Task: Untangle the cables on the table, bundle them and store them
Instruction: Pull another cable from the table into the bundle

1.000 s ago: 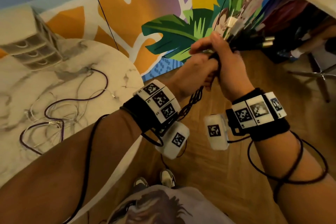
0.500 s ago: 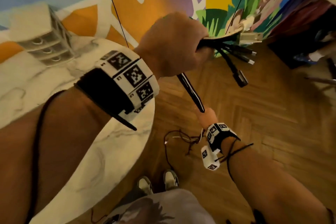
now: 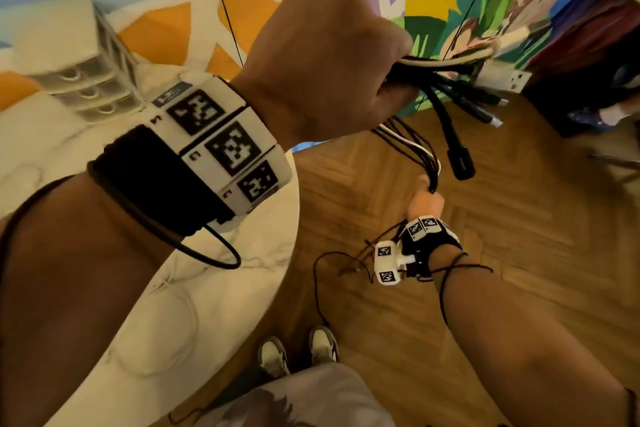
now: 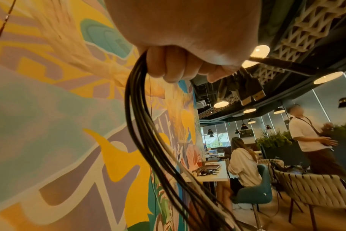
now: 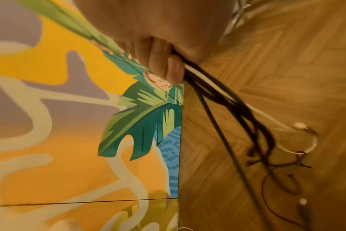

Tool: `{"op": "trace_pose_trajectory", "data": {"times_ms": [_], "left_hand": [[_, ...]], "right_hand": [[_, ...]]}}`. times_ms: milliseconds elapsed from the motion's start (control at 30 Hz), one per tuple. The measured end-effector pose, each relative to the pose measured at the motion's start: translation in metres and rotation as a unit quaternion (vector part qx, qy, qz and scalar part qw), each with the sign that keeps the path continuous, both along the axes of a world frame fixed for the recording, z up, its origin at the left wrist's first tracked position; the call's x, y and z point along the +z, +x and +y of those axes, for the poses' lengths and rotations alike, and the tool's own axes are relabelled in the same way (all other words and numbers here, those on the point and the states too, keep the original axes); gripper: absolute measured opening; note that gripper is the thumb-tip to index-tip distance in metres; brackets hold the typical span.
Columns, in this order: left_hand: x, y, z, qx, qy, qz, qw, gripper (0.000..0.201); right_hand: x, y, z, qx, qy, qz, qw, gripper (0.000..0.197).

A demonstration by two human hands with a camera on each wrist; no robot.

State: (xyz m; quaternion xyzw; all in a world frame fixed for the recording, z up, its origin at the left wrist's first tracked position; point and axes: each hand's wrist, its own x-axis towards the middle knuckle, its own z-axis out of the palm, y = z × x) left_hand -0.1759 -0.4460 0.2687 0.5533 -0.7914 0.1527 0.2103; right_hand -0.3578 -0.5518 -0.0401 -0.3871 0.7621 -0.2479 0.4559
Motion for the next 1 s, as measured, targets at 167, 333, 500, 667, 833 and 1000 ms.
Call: {"op": "trace_pose_trajectory", "data": {"times_ms": [167,333,500,667,833,1000], "left_hand": [[-0.006,-0.003,-0.005,-0.045,-0.010,0.041,0.998,0.036],[-0.040,-0.021,-0.016,-0.049,0.054,0.228,0.971,0.026],[-0.088,-0.035,-0.031,0.035,0.182,0.484,0.855,0.045],[-0.122,-0.037,-0.030,0.081,0.313,0.531,0.784,0.022],[-0.126,-0.036,-0.021,0.079,0.299,0.563,0.766,0.015],[-0.136,-0.028,-0.004,0.043,0.328,0.561,0.759,0.023]], "right_hand": [[-0.013,-0.012,0.018,0.213,0.068,0.152,0.963,0.032],[-0.017,-0.024,0.021,0.377,0.135,0.173,0.900,0.031],[0.024,-0.013,0.013,0.428,-0.078,0.035,0.900,0.038],[0.126,0.018,0.032,0.360,-0.109,-0.410,0.831,0.028],[0.154,0.029,0.035,0.381,-0.034,-0.520,0.764,0.058],[0.166,0.042,0.040,0.426,-0.056,-0.457,0.779,0.048]]}}
